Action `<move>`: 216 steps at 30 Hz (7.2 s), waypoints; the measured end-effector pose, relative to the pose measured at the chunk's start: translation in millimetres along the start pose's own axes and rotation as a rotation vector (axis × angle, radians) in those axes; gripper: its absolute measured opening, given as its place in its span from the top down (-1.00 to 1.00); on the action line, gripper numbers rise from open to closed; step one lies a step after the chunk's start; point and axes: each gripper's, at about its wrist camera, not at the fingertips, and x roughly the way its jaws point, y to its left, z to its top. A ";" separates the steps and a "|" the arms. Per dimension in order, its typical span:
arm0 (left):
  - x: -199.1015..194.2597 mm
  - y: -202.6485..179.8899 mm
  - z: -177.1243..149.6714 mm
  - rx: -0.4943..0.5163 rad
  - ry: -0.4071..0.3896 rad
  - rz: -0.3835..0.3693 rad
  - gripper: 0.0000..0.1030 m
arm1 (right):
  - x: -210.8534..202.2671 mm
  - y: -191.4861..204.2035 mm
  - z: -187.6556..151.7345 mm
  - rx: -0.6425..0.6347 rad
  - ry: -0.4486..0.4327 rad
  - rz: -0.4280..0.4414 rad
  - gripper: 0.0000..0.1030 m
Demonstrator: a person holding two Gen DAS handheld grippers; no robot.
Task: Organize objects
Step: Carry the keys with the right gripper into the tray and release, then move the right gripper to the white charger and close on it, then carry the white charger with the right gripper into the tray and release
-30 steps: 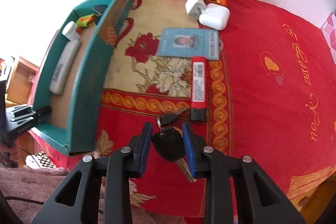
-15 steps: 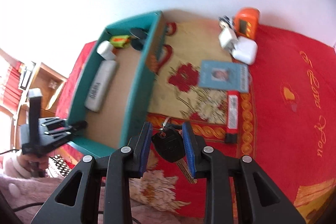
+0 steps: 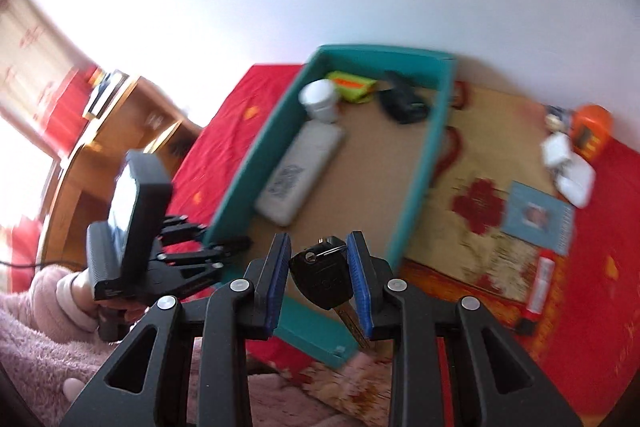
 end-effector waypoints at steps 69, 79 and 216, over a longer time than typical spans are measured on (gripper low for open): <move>-0.5 4.1 -6.9 -0.030 -0.016 0.002 0.71 | 45.0 -29.6 5.5 -0.016 0.074 -0.100 0.15; -0.9 1.8 -6.6 -0.037 -0.011 0.020 0.71 | -5.6 -139.2 40.2 -0.035 0.077 -0.333 0.14; 2.4 -7.6 -10.5 -0.141 -0.029 0.052 0.72 | 92.7 -17.9 105.0 -0.195 0.024 -0.242 0.03</move>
